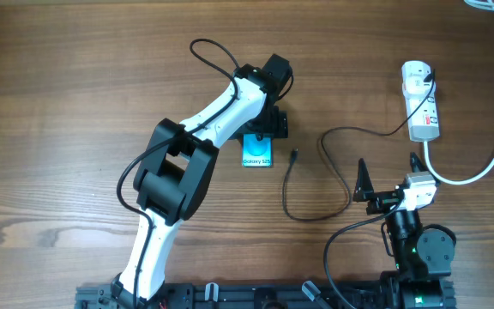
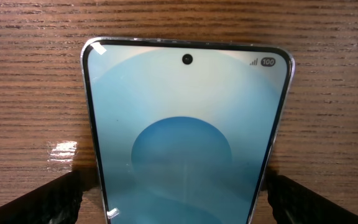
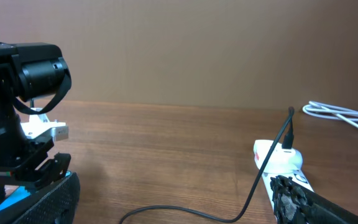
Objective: Plug charger to phone and switch on socket
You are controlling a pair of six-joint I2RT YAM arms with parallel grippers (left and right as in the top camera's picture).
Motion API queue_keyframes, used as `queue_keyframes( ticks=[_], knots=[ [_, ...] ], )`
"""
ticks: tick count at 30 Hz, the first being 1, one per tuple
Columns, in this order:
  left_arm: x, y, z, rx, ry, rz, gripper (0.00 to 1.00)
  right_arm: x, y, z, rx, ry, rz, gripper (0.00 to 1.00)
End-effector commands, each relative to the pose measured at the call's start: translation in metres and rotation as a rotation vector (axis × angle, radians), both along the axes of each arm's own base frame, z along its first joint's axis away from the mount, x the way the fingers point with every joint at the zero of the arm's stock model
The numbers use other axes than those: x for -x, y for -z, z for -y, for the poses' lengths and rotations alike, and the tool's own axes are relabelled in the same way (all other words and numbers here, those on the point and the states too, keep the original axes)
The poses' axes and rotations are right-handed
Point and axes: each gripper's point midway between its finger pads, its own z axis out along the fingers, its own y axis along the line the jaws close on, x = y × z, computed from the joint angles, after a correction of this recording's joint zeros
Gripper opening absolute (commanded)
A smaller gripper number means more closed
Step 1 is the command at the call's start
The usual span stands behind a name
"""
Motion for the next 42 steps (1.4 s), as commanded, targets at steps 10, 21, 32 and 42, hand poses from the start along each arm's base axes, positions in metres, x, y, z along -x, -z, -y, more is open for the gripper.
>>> queue_keyframes(
  ticks=[10, 21, 32, 42],
  knots=[
    [0.0054, 0.0211, -0.0022, -0.022, 0.039, -0.044, 0.86, 0.0002, -0.0015, 0.0015, 0.012, 0.010, 0.010, 1.00],
    [0.0108, 0.0210, -0.0058, -0.037, 0.040, -0.066, 0.88, 0.0002, -0.0015, 0.0015, 0.012, 0.010, 0.010, 1.00],
    [0.0108, 0.0210, -0.0058, -0.037, 0.039, -0.066, 0.75, 0.0002, -0.0015, 0.0015, 0.012, 0.010, 0.010, 1.00],
    [0.0119, 0.0154, -0.0056, -0.029, 0.035, -0.068, 0.73, 0.0002, -0.0015, 0.0015, 0.012, 0.010, 0.010, 1.00]
  ],
)
